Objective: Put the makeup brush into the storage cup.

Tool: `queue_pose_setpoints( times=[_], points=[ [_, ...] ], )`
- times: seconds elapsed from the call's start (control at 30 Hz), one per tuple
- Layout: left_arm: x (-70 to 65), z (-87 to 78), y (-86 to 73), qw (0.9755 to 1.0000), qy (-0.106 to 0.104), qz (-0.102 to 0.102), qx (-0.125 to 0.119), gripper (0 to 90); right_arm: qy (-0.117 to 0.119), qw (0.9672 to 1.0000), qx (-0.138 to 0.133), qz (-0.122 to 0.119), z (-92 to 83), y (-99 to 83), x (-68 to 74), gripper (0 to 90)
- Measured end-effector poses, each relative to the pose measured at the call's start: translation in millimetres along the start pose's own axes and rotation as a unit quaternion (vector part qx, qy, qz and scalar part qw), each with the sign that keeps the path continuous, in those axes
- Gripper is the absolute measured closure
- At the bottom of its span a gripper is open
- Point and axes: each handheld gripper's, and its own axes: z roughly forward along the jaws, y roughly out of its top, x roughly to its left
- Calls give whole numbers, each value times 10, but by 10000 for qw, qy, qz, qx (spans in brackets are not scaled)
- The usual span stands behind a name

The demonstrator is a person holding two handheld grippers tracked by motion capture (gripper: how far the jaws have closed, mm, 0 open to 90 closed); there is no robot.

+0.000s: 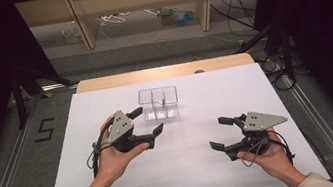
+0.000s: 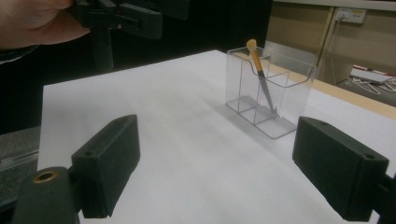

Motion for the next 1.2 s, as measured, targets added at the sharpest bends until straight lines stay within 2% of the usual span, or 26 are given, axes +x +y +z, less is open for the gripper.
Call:
queue_pose_setpoints(
  times=[0.23,0.37,0.57,0.83,0.87,0.9,0.93,1.0,1.07,1.2],
  points=[
    [-49,-151,-65,9999,-62,51,-132,159,13,10000,31,55,-3,2,2,159],
    [-71,-212,-122,9999,-50,81,-142,159,55,10000,-41,72,16,-4,1,159],
    [-101,-305,-180,9998,-57,-31,-209,158,42,10000,-22,85,13,-4,2,159],
    [-75,-495,-234,9997,-38,44,-243,158,68,9998,80,146,8,-5,4,159],
    [-71,-518,-242,9997,-32,22,-241,159,46,9999,73,140,9,-6,3,159],
    [-62,-542,-247,9997,-28,33,-248,159,0,10000,-24,30,19,-7,-10,159],
    [-58,-564,-255,9996,-17,4,-265,159,54,9999,85,131,7,-4,3,159],
    [-46,-612,-267,9996,16,13,-271,160,71,9998,46,155,9,-6,5,159],
    [-30,-657,-280,9996,38,15,-273,160,-8,10000,7,44,12,-7,-13,159],
    [-16,-736,-311,9996,65,3,-272,163,-16,10000,-4,52,17,-9,-9,159]
  ],
)
